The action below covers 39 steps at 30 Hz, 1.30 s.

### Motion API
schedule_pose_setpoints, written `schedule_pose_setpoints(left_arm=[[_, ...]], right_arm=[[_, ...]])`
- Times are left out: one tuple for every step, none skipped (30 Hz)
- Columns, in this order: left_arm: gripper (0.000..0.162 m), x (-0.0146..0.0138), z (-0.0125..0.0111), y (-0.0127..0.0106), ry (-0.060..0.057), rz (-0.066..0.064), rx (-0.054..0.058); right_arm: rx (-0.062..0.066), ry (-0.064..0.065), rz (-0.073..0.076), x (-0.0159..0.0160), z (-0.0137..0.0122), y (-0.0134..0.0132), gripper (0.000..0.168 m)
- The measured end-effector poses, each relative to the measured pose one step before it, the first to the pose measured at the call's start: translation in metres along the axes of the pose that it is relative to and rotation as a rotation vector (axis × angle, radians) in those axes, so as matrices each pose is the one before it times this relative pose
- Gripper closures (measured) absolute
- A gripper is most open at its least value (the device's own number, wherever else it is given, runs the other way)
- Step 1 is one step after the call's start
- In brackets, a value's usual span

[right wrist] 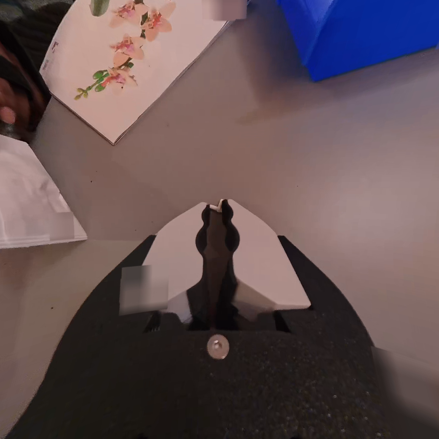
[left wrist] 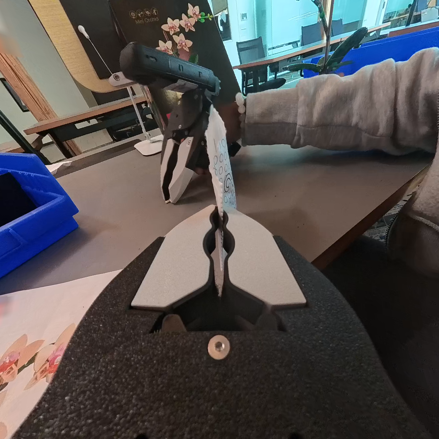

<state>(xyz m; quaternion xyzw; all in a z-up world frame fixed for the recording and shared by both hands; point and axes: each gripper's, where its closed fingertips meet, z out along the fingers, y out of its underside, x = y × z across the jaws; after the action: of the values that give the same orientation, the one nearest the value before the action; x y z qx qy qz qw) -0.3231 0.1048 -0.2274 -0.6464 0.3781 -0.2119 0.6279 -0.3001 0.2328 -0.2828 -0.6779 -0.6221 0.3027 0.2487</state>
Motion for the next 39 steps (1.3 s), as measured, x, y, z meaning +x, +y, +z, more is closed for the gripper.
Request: schedule_pose_setpoints(left_arm=[[0.162, -0.00010, 0.00004, 0.00018, 0.0004, -0.0006, -0.0003], [0.162, -0.00007, -0.00009, 0.00054, 0.0003, -0.0008, 0.0002], [0.162, 0.00011, 0.00052, -0.00012, 0.0003, -0.0007, 0.0004], [0.162, -0.00011, 0.00073, -0.00013, -0.0002, 0.0003, 0.0004], [0.162, -0.00042, -0.00002, 0.00031, -0.0006, 0.0009, 0.0005], [0.162, -0.00008, -0.00041, -0.00010, -0.0007, 0.0001, 0.0003], [0.162, 0.00011, 0.00008, -0.00028, -0.0008, -0.0008, 0.0003], [0.162, 0.00014, -0.00009, -0.00009, -0.0005, -0.0007, 0.0006], [0.162, -0.00014, -0.00019, 0.00000, 0.0002, -0.0003, 0.0005], [0.162, -0.00012, 0.00001, 0.00000, 0.0005, 0.0007, 0.0002], [0.162, -0.00034, -0.00058, 0.00000, 0.0002, 0.0017, 0.0001], [0.162, 0.00006, -0.00036, -0.00033, -0.0003, 0.0011, 0.0002], [0.162, 0.00020, 0.00011, -0.00009, -0.0001, -0.0002, 0.0003], [0.162, 0.00007, 0.00015, 0.00020, 0.0003, -0.0002, -0.0002], [0.162, 0.00034, -0.00014, -0.00027, 0.0000, 0.0007, 0.0000], [0.162, 0.00054, -0.00069, -0.00061, -0.0003, 0.0011, 0.0004], [0.162, 0.00030, 0.00019, -0.00015, -0.0004, 0.0013, -0.0006], [0.162, -0.00042, 0.00096, 0.00020, -0.0003, 0.0007, -0.0004], [0.162, -0.00005, 0.00034, 0.00011, 0.0002, -0.0007, 0.0007], [0.162, 0.00024, -0.00024, -0.00002, 0.0032, -0.0010, 0.0008], [0.162, 0.00057, 0.00021, -0.00002, 0.0042, -0.0003, 0.0008], [0.162, -0.00056, 0.00014, 0.00004, 0.0007, -0.0012, 0.0016], [0.162, -0.00049, 0.00005, -0.00089, -0.0020, -0.0038, 0.0039], [0.162, -0.00030, 0.00021, -0.00082, -0.0019, -0.0056, 0.0031], [0.162, -0.00074, 0.00011, 0.00023, -0.0016, -0.0055, -0.0005], [0.162, -0.00062, 0.00034, 0.00052, -0.0015, -0.0041, -0.0026], [0.162, -0.00026, 0.00069, 0.00032, -0.0010, -0.0022, -0.0028], [0.162, -0.00018, 0.00046, 0.00024, -0.0014, 0.0001, -0.0024], [0.162, -0.00016, 0.00045, -0.00012, -0.0024, 0.0024, -0.0016], [0.162, -0.00020, 0.00041, -0.00055, -0.0035, 0.0033, -0.0008], [0.162, -0.00047, -0.00008, -0.00074, -0.0055, 0.0038, 0.0003], [0.162, -0.00059, -0.00025, -0.00081, -0.0066, 0.0047, 0.0009], [0.162, -0.00100, -0.00047, -0.00138, -0.0080, 0.0057, 0.0017], [0.162, -0.00148, -0.00056, -0.00167, -0.0099, 0.0056, 0.0037], [0.162, -0.00174, -0.00050, -0.00160, -0.0099, 0.0037, 0.0045], [0.162, -0.00173, -0.00054, -0.00147, -0.0090, 0.0011, 0.0040], [0.162, -0.00174, -0.00052, -0.00096, -0.0079, -0.0008, 0.0029], [0.162, -0.00177, -0.00038, -0.00067, -0.0069, -0.0019, 0.0025], [0.162, -0.00144, -0.00058, -0.00022, -0.0055, -0.0026, 0.0030]], right_arm=[[-0.0008, 0.0104, -0.0139, 0.00011, -0.00011, -0.00011, 0.158], [-0.0055, 0.0057, -0.0034, 0.00014, -0.00001, 0.00002, 0.158], [-0.0016, 0.0020, -0.0006, -0.00002, -0.00003, -0.00012, 0.159], [0.0076, 0.0022, -0.0069, -0.00009, -0.00009, -0.00028, 0.159], [0.0081, 0.0027, -0.0035, 0.00015, -0.00014, -0.00018, 0.159], [0.0046, 0.0011, -0.0022, -0.00037, -0.00031, -0.00007, 0.160], [0.0030, 0.0014, -0.0075, -0.00095, -0.00034, 0.00028, 0.160], [0.0056, 0.0049, -0.0052, -0.00045, -0.00024, -0.00002, 0.160], [0.0070, 0.0037, -0.0016, -0.00016, -0.00031, -0.00012, 0.161], [0.0176, -0.0093, -0.0031, -0.00160, -0.00097, -0.00215, 0.165], [0.0170, -0.0047, -0.0002, -0.00094, -0.00227, -0.00221, 0.168], [0.0033, 0.0035, -0.0005, 0.00024, -0.00224, -0.00054, 0.168], [-0.0020, 0.0010, -0.0029, 0.00001, -0.00133, 0.00011, 0.168], [-0.0108, 0.0010, -0.0021, 0.00011, -0.00087, 0.00175, 0.168], [-0.0114, 0.0043, -0.0036, 0.00024, -0.00107, 0.00212, 0.166], [-0.0125, -0.0015, -0.0070, -0.00048, -0.00155, 0.00183, 0.164], [-0.0172, 0.0034, -0.0009, -0.00023, -0.00456, 0.00203, 0.157], [-0.0041, -0.0125, 0.0039, -0.00227, -0.00501, -0.00052, 0.152], [0.0177, -0.0284, 0.0110, -0.00596, -0.00741, -0.00291, 0.150], [0.0256, -0.0300, 0.0149, -0.00800, -0.00639, -0.00451, 0.148], [0.0017, -0.0375, 0.0087, -0.01137, -0.00675, 0.00057, 0.146], [-0.0284, -0.0208, 0.0035, -0.01071, -0.00548, 0.00580, 0.144], [-0.0373, -0.0004, 0.0035, -0.00898, -0.00413, 0.00890, 0.142], [-0.0331, 0.0027, 0.0042, -0.00889, -0.00269, 0.00983, 0.140], [-0.0110, 0.0003, 0.0066, -0.00915, -0.00047, 0.00729, 0.137], [-0.0086, -0.0033, 0.0046, -0.00907, 0.00139, 0.00624, 0.135], [-0.0230, 0.0216, 0.0006, -0.00416, 0.00291, 0.00575, 0.133], [-0.0295, 0.0360, -0.0032, 0.00078, 0.00204, 0.00410, 0.131], [-0.0209, 0.0227, -0.0116, -0.00001, 0.00200, 0.00043, 0.130], [-0.0037, 0.0247, -0.0069, 0.00265, 0.00137, -0.00367, 0.131], [-0.0128, 0.0101, -0.0039, 0.00169, 0.00162, -0.00396, 0.131], [-0.0376, 0.0040, -0.0074, 0.00159, 0.00157, -0.00168, 0.132], [-0.0469, 0.0085, -0.0152, 0.00219, 0.00143, -0.00093, 0.132], [-0.0482, -0.0030, -0.0251, -0.00038, 0.00142, -0.00095, 0.132], [-0.0492, 0.0051, -0.0232, 0.00034, 0.00143, -0.00064, 0.134], [-0.0657, 0.0079, -0.0252, 0.00060, 0.00175, 0.00255, 0.135], [-0.0721, 0.0087, -0.0244, 0.00059, 0.00244, 0.00441, 0.135], [-0.0562, 0.0062, -0.0161, 0.00021, 0.00348, 0.00298, 0.136], [-0.0194, -0.0272, 0.0004, -0.00399, 0.00199, -0.00178, 0.144]])
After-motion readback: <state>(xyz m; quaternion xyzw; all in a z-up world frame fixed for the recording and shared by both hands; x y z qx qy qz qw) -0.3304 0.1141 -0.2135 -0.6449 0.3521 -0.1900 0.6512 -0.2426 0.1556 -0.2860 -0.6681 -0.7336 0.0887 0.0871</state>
